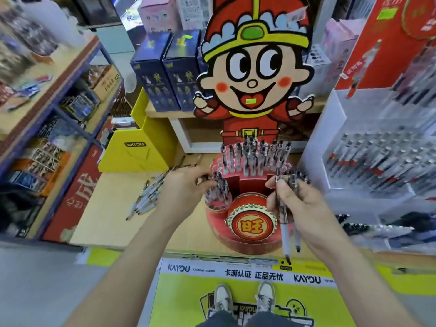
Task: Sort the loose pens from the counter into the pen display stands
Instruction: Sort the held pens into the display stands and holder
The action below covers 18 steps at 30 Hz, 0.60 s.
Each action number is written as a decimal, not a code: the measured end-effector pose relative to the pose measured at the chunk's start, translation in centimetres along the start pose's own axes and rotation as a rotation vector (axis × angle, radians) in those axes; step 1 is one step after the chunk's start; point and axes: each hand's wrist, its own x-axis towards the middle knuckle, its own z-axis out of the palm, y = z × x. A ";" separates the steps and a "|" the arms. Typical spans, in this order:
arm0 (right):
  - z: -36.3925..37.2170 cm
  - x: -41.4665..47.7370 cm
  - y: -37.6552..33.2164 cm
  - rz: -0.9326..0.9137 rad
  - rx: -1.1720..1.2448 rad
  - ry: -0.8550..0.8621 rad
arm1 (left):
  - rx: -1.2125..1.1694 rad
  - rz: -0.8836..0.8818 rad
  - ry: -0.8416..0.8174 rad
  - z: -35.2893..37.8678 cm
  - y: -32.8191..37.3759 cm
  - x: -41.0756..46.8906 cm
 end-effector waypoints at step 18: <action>6.7 0.6 -0.5 -0.009 0.175 0.203 | 0.153 0.584 -0.198 0.4 -4.9 3.1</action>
